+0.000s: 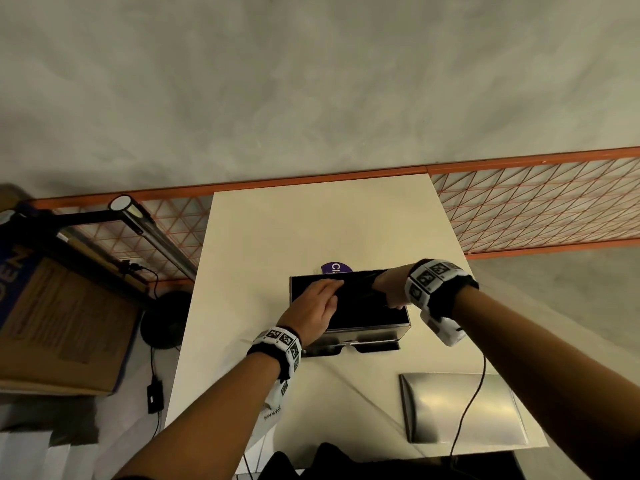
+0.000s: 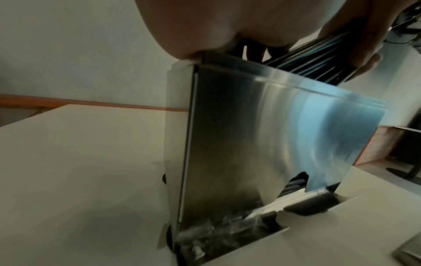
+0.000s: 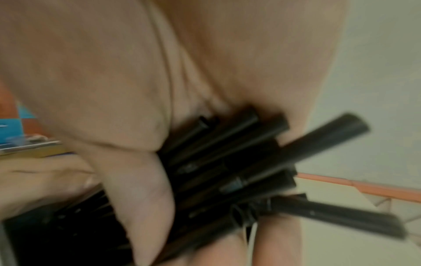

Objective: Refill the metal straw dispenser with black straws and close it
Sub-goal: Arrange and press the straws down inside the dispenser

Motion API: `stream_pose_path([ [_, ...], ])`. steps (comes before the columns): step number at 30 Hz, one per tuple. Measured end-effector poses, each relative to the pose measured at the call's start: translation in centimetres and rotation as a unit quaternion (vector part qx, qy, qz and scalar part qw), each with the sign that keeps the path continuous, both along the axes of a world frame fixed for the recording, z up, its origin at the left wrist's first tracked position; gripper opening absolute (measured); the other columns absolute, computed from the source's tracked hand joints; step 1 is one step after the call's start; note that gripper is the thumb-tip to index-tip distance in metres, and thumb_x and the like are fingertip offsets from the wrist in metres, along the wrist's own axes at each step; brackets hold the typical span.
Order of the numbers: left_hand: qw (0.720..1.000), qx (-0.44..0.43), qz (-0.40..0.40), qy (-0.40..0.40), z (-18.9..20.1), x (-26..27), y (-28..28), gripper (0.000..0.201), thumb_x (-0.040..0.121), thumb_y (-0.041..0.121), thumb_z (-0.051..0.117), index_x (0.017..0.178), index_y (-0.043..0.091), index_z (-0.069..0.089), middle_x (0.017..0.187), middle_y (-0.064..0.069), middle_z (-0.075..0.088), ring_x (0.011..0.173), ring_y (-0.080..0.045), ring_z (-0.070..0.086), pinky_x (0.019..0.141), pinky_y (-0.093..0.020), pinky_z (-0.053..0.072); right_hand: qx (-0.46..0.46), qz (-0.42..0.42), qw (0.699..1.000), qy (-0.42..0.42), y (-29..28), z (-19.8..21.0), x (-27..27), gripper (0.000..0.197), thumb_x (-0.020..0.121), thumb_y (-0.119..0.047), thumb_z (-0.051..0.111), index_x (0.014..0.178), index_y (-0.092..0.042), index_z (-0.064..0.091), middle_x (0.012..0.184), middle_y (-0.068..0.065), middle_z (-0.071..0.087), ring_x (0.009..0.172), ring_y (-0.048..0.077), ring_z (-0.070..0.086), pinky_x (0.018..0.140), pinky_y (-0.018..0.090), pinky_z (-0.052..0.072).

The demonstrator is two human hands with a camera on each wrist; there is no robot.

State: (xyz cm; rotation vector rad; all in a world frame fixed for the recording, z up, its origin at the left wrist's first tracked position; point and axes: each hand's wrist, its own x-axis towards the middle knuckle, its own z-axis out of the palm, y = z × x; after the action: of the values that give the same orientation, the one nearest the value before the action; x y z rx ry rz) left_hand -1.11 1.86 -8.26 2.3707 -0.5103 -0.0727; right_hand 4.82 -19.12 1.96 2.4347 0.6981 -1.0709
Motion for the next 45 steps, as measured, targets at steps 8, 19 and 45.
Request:
stream_pose_path([
  [8,0.985,0.12,-0.091,-0.086,1.9,0.3,-3.0,0.058,0.093,0.046,0.064,0.141,0.015,0.056,0.125,-0.004,0.065,0.113,-0.023,0.059,0.103,-0.036,0.048,0.18,-0.035,0.983,-0.011,-1.0,-0.3,-1.1,0.026,0.099,-0.025,0.046,0.118,-0.014,0.061,0.121,0.008,0.064,0.113,0.028,0.059,0.093,0.033,0.044],
  [19,0.975,0.216,-0.052,0.03,2.0,0.9,-3.7,0.039,0.098,0.028,0.057,0.134,0.017,0.048,0.122,-0.003,0.056,0.094,-0.034,0.065,0.076,-0.049,0.056,0.433,-0.33,0.835,0.075,-5.2,-0.2,-1.7,0.027,0.082,-0.027,0.071,0.108,-0.02,0.07,0.079,0.001,0.071,0.067,0.01,0.064,0.064,0.025,0.054],
  [45,0.976,0.207,-0.053,-0.052,-0.7,-0.1,-2.5,0.103,0.082,0.085,0.046,0.157,0.016,0.034,0.159,-0.008,0.032,0.148,-0.026,0.029,0.125,-0.051,0.023,0.446,-0.144,0.832,-0.296,0.0,-7.3,-6.0,0.03,0.091,-0.027,0.044,0.103,-0.009,0.065,0.105,0.008,0.062,0.093,0.028,0.058,0.083,0.041,0.05],
])
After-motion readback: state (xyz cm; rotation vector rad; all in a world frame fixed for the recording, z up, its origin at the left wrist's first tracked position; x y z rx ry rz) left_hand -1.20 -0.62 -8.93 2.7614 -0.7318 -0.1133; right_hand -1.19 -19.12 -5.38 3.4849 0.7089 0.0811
